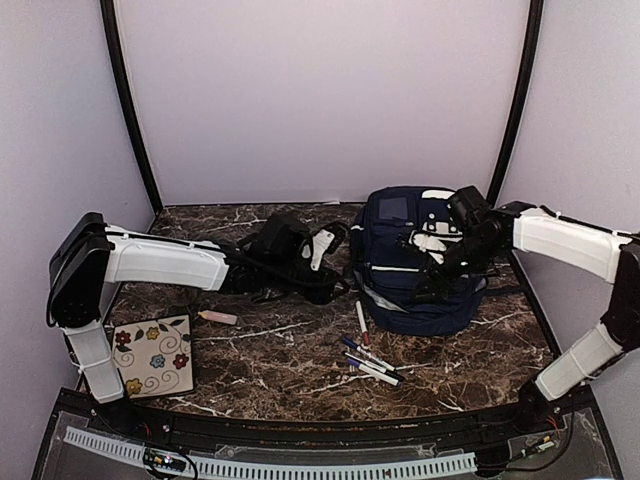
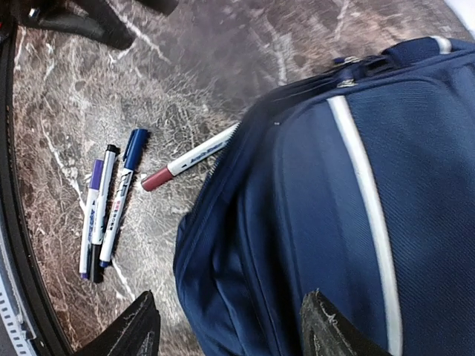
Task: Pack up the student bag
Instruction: Place the largest pocket in the student bag, then adjust the student bag at the center of the board.
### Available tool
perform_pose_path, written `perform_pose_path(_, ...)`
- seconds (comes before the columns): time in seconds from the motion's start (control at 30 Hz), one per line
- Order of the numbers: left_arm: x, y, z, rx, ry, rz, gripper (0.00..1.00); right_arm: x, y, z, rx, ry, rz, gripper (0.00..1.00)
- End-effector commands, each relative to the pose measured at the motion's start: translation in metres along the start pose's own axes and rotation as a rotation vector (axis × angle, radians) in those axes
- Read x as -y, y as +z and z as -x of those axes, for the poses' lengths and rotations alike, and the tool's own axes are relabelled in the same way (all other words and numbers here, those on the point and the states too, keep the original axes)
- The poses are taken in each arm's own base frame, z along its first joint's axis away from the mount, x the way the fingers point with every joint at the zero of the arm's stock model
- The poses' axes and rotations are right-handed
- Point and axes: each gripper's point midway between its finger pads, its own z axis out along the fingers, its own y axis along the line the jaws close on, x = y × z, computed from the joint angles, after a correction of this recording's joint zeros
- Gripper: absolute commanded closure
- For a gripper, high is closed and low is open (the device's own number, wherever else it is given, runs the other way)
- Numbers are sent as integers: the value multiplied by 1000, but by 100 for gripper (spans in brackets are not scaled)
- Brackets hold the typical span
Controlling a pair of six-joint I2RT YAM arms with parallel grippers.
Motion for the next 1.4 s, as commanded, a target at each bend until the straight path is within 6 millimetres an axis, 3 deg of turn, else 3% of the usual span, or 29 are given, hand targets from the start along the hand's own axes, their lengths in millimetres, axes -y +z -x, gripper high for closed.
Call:
perform_pose_path(0.0,-18,-22,3,33,-28,66,57,24,26,14,-36,27,-101,35)
perform_pose_path(0.1,-40,-23,-3,32,-68,125,51,55,26,36,-18,75,-195,36)
perform_pose_path(0.2,-67,-20,10,79,-188,148,43,75,32,45,-23,102,-249,36)
perform_pose_path(0.37,-95,11,38,115,-338,157,41,96,34,41,-58,170,-313,36)
perform_pose_path(0.5,-110,41,53,127,-464,166,41,128,13,20,-48,303,-394,34)
perform_pose_path(0.67,-130,77,53,149,-608,169,41,169,-26,-15,4,485,-457,32)
perform_pose_path(0.8,-147,98,46,149,-682,177,42,191,-44,-49,19,618,-466,29)
perform_pose_path(1.0,-142,136,40,114,-708,55,43,216,-58,-97,42,803,-474,26)
perform_pose_path(1.13,-134,149,43,122,-723,-31,53,221,-45,-113,21,861,-400,26)
perform_pose_path(1.37,-123,138,57,144,-681,-81,85,232,-12,-105,34,886,-245,29)
